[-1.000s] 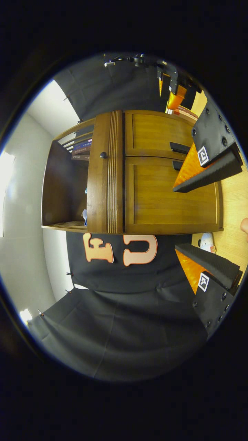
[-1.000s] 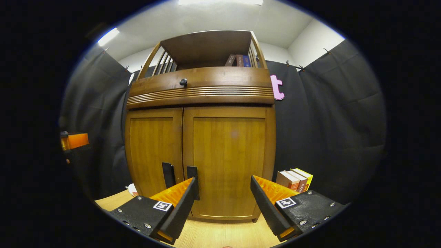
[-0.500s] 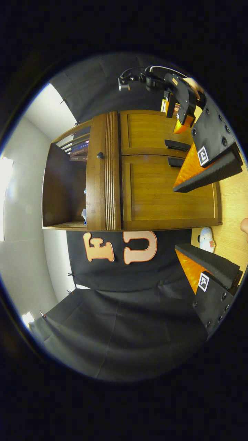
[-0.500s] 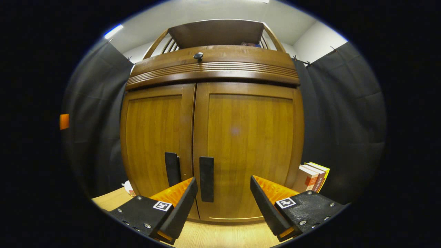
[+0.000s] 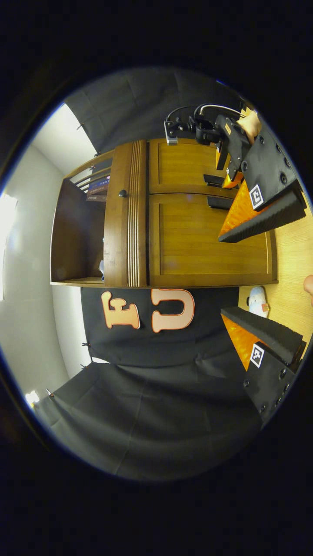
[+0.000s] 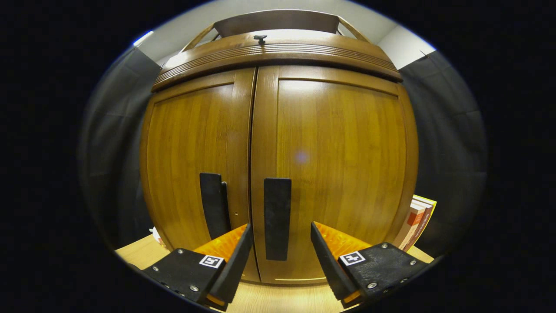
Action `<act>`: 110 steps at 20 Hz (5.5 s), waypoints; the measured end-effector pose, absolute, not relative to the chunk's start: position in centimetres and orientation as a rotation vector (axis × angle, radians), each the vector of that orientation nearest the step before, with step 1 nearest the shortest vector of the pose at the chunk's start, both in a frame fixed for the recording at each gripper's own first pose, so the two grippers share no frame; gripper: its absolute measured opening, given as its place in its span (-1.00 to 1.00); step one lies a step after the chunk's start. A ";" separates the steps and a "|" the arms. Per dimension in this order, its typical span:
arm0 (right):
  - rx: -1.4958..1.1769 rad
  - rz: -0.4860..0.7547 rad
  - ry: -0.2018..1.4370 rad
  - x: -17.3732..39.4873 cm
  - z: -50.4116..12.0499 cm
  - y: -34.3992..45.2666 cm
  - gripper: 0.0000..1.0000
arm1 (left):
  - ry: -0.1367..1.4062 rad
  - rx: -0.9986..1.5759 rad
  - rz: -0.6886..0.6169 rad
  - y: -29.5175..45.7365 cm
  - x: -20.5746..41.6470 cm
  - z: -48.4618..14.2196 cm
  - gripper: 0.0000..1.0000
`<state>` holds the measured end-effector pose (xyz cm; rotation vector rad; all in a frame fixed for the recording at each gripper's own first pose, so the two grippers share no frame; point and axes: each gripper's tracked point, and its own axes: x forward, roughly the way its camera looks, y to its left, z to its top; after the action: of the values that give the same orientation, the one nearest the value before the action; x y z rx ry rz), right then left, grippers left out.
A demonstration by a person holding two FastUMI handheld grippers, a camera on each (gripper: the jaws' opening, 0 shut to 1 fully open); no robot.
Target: Open the right door of the double-door shoe cabinet with the right hand, and open the left door with the left hand.
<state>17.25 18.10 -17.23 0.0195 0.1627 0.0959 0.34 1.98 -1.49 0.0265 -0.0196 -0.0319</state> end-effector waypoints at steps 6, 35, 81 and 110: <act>0.060 0.095 0.168 18.5 -17.7 18.7 0.15 | 0.005 0.025 -0.008 3.4 0.9 -2.3 0.97; 0.084 0.170 0.180 9.3 -16.8 14.9 -0.50 | -0.001 0.038 -0.036 0.4 -1.9 -2.4 0.97; 0.067 0.071 0.169 -1.5 -14.9 -11.4 -1.00 | 0.012 0.049 -0.098 -10.9 -5.1 -2.5 0.97; -0.016 -0.171 0.088 -5.1 -11.7 -20.0 0.94 | 0.104 0.009 -0.143 -15.0 5.7 -8.2 0.99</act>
<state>-5.08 -19.96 -11.67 -0.0161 0.0883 -0.1708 5.71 -15.01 -8.19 0.0085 0.1036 -0.1431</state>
